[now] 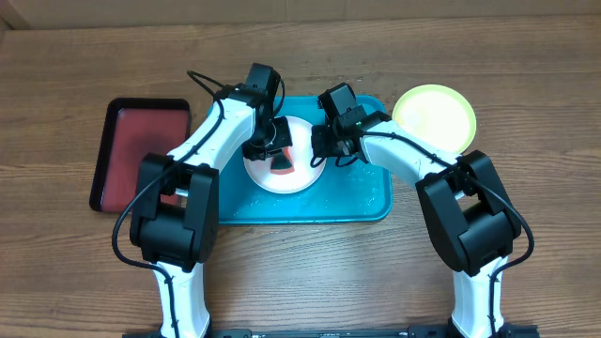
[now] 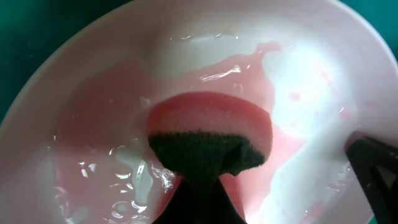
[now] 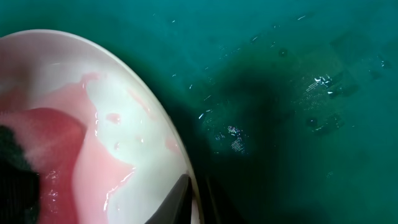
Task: Clean dirty plates on tray and stack at the side
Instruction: 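Scrub the white plate with the sponge while the right gripper holds it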
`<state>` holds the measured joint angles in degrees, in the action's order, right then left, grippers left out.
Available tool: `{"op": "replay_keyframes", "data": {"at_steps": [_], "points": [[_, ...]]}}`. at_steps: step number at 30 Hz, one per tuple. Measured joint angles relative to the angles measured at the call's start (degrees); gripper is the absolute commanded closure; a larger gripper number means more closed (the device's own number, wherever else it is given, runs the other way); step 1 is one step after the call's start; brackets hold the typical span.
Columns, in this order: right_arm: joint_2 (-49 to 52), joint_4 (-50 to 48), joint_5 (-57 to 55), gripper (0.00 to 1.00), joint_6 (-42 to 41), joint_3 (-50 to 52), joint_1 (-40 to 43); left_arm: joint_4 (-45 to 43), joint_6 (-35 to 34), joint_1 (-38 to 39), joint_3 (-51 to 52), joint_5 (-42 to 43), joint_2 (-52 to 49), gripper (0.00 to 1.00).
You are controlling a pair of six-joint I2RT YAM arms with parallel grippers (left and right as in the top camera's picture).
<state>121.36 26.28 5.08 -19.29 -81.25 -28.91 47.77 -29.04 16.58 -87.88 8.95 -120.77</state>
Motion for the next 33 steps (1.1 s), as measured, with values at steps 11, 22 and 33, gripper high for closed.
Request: {"op": "replay_keyframes", "data": {"at_steps": [11, 22, 33], "points": [[0.0, 0.2, 0.1, 0.9, 0.0, 0.0, 0.0, 5.7, 3.1, 0.9, -0.6, -13.4, 0.0, 0.96], [0.0, 0.2, 0.1, 0.9, 0.0, 0.0, 0.0, 8.5, 3.9, 0.5, -10.9, -18.9, -0.1, 0.96], [0.0, 0.3, 0.1, 0.9, 0.0, 0.0, 0.0, 4.4, 2.6, 1.2, -6.4, -4.1, -0.1, 0.96]]}}
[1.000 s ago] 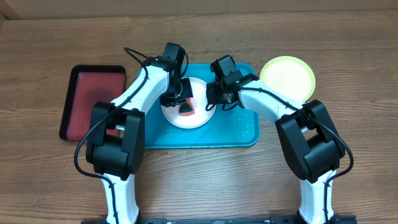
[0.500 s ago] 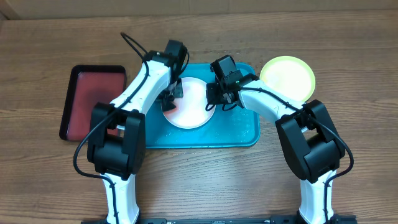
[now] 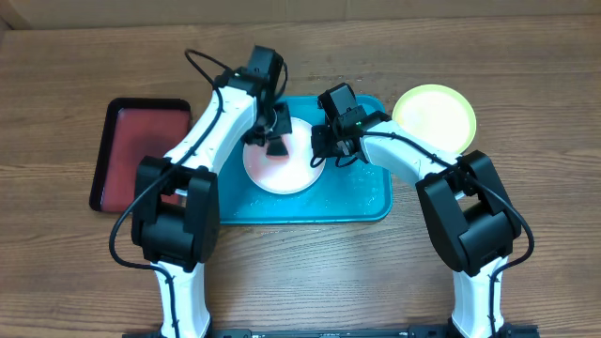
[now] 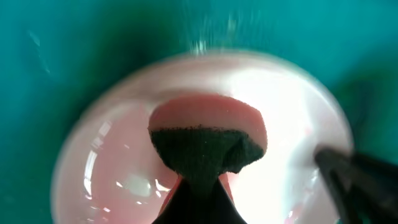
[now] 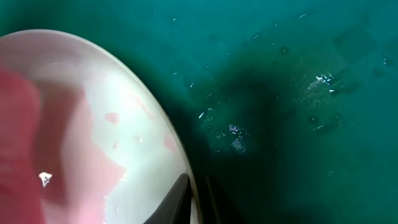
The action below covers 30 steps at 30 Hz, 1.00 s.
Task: Clean dirty plates on tray and stack at the side
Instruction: 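Scrub the white plate with the sponge while the right gripper holds it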
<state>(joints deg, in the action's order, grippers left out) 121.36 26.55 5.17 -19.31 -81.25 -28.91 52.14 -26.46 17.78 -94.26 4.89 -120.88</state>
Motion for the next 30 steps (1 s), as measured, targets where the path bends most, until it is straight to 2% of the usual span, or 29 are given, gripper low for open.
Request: {"op": "replay_keyframes", "data": {"at_steps": [9, 12, 21, 30], "points": [[0.0, 0.0, 0.0, 0.9, 0.0, 0.0, 0.0, 1.1, -0.4, 2.0, 5.3, 0.2, 0.0, 0.96], [0.0, 0.0, 0.0, 0.9, 0.0, 0.0, 0.0, 2.4, -0.4, 2.0, 5.3, -3.0, 0.0, 0.96], [0.0, 0.0, 0.3, 0.9, 0.0, 0.0, -0.1, 6.6, -0.4, 2.1, 4.7, -23.3, 0.0, 0.96], [0.0, 0.1, 0.5, 0.9, 0.0, 0.0, -0.1, 10.4, -0.4, 1.0, -5.1, -27.0, 0.0, 0.96]]}}
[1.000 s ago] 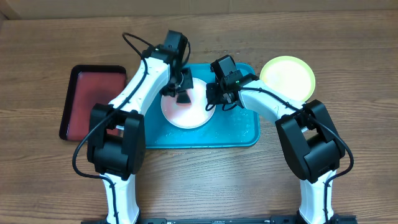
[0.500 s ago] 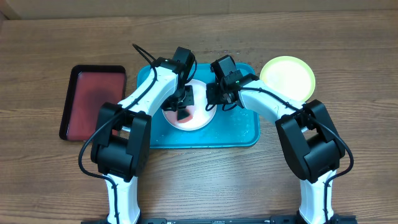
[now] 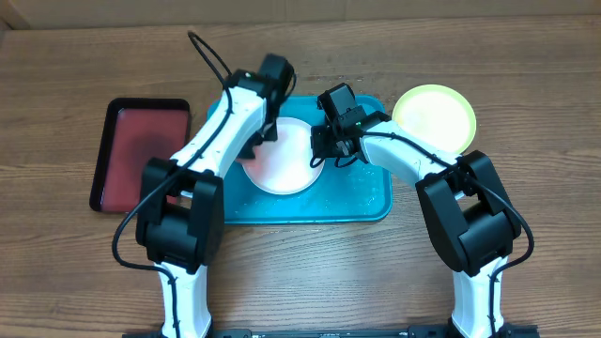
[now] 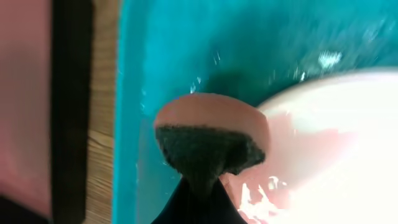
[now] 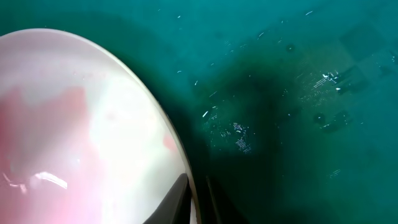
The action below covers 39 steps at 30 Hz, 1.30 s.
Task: Clean dirty plates on tray and stack at the side
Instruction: 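Scrub the white plate with the sponge while the right gripper holds it, then return the sponge to the red tray with the left gripper and release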
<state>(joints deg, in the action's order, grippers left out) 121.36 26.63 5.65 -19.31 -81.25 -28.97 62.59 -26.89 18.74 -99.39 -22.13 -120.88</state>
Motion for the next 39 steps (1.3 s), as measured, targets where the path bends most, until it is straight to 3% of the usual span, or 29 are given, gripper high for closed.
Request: {"op": "replay_keyframes", "data": {"at_steps": [5, 20, 26, 32, 39], "points": [[0.0, 0.0, 0.0, 0.9, 0.0, 0.0, 0.0, 1.0, 0.0, -5.5, -2.8, 4.0, 0.0, 0.96], [0.0, -0.2, 0.0, 0.9, 0.0, 0.0, 0.0, 3.7, -0.2, -34.3, -2.8, 13.7, 0.0, 0.96], [0.1, -1.0, 0.0, 0.9, 0.0, 0.0, 0.0, 0.3, -0.1, -36.7, -1.7, 16.0, 0.0, 0.95], [0.1, -1.0, 0.0, 0.92, 0.0, 0.0, 0.0, -7.8, -0.1, -36.6, 7.0, 18.0, 0.0, 0.96], [0.1, -0.8, 0.3, 0.96, -0.2, 0.0, 0.0, -8.6, 0.0, -36.6, 9.5, 18.5, -0.2, 0.79]]}}
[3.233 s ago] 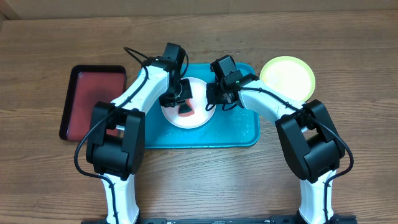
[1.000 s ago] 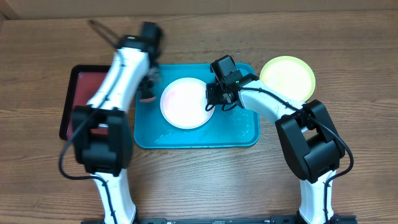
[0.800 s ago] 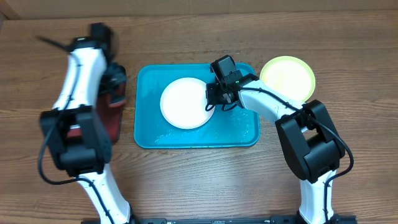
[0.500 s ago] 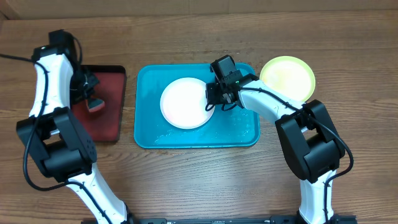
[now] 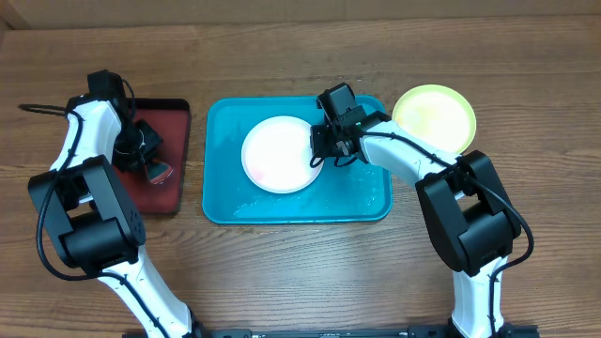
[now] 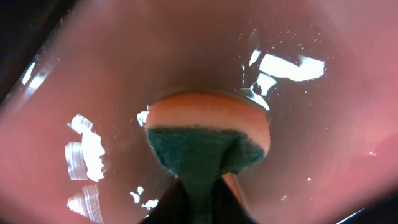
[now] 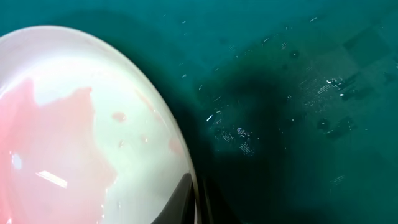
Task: Clean dirty plates on tray and stack at the side
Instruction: 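Return the sponge to the red tray with the left gripper and release, then lift the white plate with the right gripper and stack it on the yellow plate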
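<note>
A white plate (image 5: 276, 153) with a pink film of liquid lies in the teal tray (image 5: 366, 197). My right gripper (image 5: 319, 148) is shut on the plate's right rim; the rim (image 7: 190, 177) runs between its two fingers in the right wrist view. My left gripper (image 5: 150, 161) is over the dark red tray (image 5: 178, 192) at the left, shut on a sponge (image 6: 208, 134) with an orange body and green scouring face, dipped in reddish water. A yellow-green plate (image 5: 435, 117) sits on the table right of the teal tray.
The teal tray's floor (image 7: 298, 93) is wet with droplets. Wooden table (image 5: 300, 272) surrounds both trays. A cable from the left arm (image 5: 42, 108) runs along the far left edge.
My left gripper with the sponge has gone from the teal tray's left edge to the dark red tray, where the sponge sits in reddish water. The right gripper still clamps the white plate's rim.
At first the sponge pressed on the white plate's middle amid pink liquid while my right gripper held the rim. Then the sponge was at the plate's far side, later at the teal tray's left edge. Now it is in the red tray, and the plate shows uncovered.
</note>
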`<state>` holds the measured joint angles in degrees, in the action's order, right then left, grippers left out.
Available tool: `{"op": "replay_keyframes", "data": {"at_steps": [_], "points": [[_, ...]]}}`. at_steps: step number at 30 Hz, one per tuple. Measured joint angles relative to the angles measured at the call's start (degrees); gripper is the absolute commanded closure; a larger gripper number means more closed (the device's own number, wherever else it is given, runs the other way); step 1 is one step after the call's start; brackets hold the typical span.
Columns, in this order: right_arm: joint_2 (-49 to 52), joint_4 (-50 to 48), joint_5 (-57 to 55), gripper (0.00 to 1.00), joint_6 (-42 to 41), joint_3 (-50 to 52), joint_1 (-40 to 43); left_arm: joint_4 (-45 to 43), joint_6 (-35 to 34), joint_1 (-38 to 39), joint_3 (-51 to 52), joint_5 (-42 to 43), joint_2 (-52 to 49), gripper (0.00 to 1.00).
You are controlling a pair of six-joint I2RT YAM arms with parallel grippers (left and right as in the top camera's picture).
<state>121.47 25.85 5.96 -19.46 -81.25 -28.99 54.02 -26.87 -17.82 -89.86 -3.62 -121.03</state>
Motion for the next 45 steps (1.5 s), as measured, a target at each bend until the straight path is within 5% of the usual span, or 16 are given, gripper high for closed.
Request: {"op": "replay_keyframes", "data": {"at_steps": [8, 9, 11, 26, 35, 45], "points": [[0.0, 3.8, -0.4, 0.96, 1.5, -2.1, 0.0, 12.7, 0.0, -0.5, -11.5, 0.2, 0.0, 0.74], [0.0, 4.8, -0.7, 0.96, 2.2, -2.7, 0.0, 14.3, 0.0, -0.6, -14.3, 0.3, 0.0, 0.6], [0.0, 7.3, -2.3, 0.96, 3.6, -4.7, 0.0, 16.2, 0.2, -1.0, -19.5, 0.4, 0.0, 0.0], [0.0, 21.6, -33.2, 0.96, 16.4, -22.7, -8.4, 17.8, 0.0, -2.1, -25.3, 0.4, 0.1, 0.0], [0.0, 15.4, -61.1, 0.96, 29.0, -23.0, -18.5, 17.8, 0.0, -2.1, -25.3, 0.4, 0.1, 0.0], [0.0, -0.7, -79.9, 0.96, 53.8, -23.0, -22.5, 17.9, 0.0, -2.1, -25.3, 0.4, 0.1, 0.0]]}}
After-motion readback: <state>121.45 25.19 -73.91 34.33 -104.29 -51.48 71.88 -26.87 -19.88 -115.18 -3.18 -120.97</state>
